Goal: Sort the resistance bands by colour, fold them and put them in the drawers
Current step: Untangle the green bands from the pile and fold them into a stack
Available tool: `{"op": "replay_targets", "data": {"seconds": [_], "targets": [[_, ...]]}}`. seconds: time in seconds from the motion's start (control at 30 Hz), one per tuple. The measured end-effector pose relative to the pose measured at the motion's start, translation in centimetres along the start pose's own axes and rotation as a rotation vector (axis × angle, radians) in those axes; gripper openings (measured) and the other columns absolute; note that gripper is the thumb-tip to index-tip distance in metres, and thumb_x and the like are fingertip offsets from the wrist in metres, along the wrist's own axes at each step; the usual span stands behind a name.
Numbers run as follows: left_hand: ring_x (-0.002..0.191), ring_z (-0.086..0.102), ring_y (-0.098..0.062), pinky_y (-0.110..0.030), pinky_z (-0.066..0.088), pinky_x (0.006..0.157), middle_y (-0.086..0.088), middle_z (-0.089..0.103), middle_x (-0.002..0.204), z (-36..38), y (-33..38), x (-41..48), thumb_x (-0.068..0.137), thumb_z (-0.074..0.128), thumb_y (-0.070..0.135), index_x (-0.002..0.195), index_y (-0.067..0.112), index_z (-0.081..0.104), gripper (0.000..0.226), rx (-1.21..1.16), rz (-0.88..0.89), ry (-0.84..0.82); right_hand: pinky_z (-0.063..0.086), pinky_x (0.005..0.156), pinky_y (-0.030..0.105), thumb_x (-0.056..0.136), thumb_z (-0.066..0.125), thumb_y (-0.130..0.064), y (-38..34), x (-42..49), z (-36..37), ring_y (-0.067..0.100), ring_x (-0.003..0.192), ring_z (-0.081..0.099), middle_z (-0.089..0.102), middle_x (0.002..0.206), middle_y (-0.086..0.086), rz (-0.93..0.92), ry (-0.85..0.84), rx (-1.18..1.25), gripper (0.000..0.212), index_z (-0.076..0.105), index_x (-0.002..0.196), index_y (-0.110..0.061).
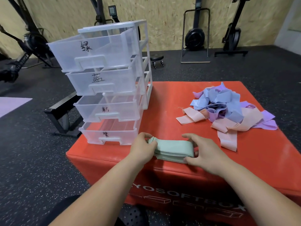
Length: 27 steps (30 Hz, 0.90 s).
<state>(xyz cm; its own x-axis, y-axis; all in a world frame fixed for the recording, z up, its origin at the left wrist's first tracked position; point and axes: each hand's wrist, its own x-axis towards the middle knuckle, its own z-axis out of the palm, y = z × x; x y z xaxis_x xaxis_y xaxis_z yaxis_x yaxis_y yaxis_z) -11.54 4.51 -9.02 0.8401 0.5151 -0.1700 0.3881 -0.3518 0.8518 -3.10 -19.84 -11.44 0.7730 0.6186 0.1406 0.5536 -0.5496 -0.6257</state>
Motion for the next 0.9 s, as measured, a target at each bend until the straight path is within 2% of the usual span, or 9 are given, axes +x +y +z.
{"op": "replay_targets", "data": {"seconds": [0.2,0.3,0.37,0.5,0.6,0.7,0.8,0.87,0.9], "targets": [[0.095,0.075,-0.028,-0.050,0.066,0.083,-0.010,0.068,0.112,0.7,-0.4,1.1,0.066,0.066,0.033,0.106,0.029,0.066,0.040,-0.153,-0.036,-0.055,0.052,0.095,0.029,0.070,0.080,-0.041,0.6,0.2,-1.8,0.002,0.108,0.059,0.060,0.118,-0.021,-0.048,-0.069,-0.121,0.071,0.059,0.136,-0.034],[0.094,0.074,-0.026,-0.048,0.065,0.086,-0.005,0.068,0.110,0.8,-0.6,1.1,0.071,0.064,0.037,0.108,0.029,0.063,0.037,-0.091,-0.032,-0.053,0.048,0.091,0.025,0.071,0.078,-0.043,0.6,0.2,-1.1,0.002,0.101,0.057,0.056,0.108,-0.020,-0.054,-0.090,-0.133,0.070,0.058,0.137,-0.036],[0.095,0.072,-0.025,-0.042,0.061,0.088,-0.003,0.070,0.111,0.7,-0.6,0.9,0.085,0.065,0.035,0.116,0.024,0.062,0.034,0.052,0.015,-0.046,0.046,0.089,0.022,0.072,0.078,-0.043,0.6,0.2,-0.8,0.000,0.099,0.056,0.054,0.107,-0.020,-0.062,-0.087,-0.124,0.070,0.057,0.138,-0.036],[0.104,0.062,-0.027,-0.030,0.045,0.087,-0.006,0.062,0.123,0.6,-1.5,1.3,0.097,0.059,0.024,0.133,0.016,0.055,0.037,0.359,0.178,-0.010,0.057,0.083,0.029,0.069,0.086,-0.050,1.3,0.2,-0.7,0.009,0.095,0.065,0.056,0.110,-0.020,-0.032,-0.081,-0.048,0.072,0.059,0.135,-0.040],[0.108,0.059,-0.033,-0.038,0.048,0.092,-0.010,0.051,0.126,0.9,-1.9,0.7,0.098,0.056,0.027,0.137,0.016,0.051,0.041,0.619,0.315,0.001,0.058,0.081,0.028,0.068,0.087,-0.048,1.4,0.3,-0.7,0.006,0.096,0.065,0.058,0.109,-0.020,-0.043,-0.091,-0.062,0.065,0.065,0.129,-0.037],[0.122,0.051,-0.035,-0.045,0.049,0.099,-0.010,0.049,0.137,1.1,-2.2,0.3,0.092,0.056,0.021,0.139,0.018,0.051,0.047,0.869,0.533,0.096,0.058,0.084,0.030,0.066,0.083,-0.052,1.2,0.5,-0.7,0.006,0.094,0.064,0.056,0.109,-0.020,-0.038,-0.100,-0.096,0.063,0.068,0.124,-0.034],[0.136,0.049,-0.030,-0.046,0.044,0.111,-0.005,0.054,0.149,1.2,-1.7,0.8,0.093,0.053,0.013,0.145,0.018,0.055,0.052,0.708,0.804,-0.024,0.058,0.086,0.033,0.063,0.081,-0.057,1.3,0.7,-0.7,0.006,0.096,0.064,0.058,0.107,-0.019,-0.014,-0.107,-0.118,0.061,0.067,0.119,-0.035],[0.141,0.048,-0.022,-0.042,0.039,0.117,-0.001,0.054,0.153,1.5,-1.4,0.7,0.103,0.053,0.033,0.152,0.020,0.050,0.050,0.632,0.873,-0.186,0.059,0.086,0.033,0.062,0.082,-0.055,1.4,0.8,-0.9,0.005,0.097,0.065,0.062,0.106,-0.019,-0.001,-0.107,-0.108,0.060,0.068,0.118,-0.036],[0.143,0.046,-0.020,-0.041,0.037,0.119,0.000,0.051,0.156,1.7,-1.4,0.6,0.104,0.054,0.047,0.156,0.022,0.044,0.058,0.667,0.888,-0.249,0.059,0.086,0.032,0.062,0.083,-0.052,1.3,0.8,-1.0,0.005,0.097,0.066,0.064,0.106,-0.020,0.002,-0.106,-0.099,0.060,0.069,0.117,-0.036]]}}
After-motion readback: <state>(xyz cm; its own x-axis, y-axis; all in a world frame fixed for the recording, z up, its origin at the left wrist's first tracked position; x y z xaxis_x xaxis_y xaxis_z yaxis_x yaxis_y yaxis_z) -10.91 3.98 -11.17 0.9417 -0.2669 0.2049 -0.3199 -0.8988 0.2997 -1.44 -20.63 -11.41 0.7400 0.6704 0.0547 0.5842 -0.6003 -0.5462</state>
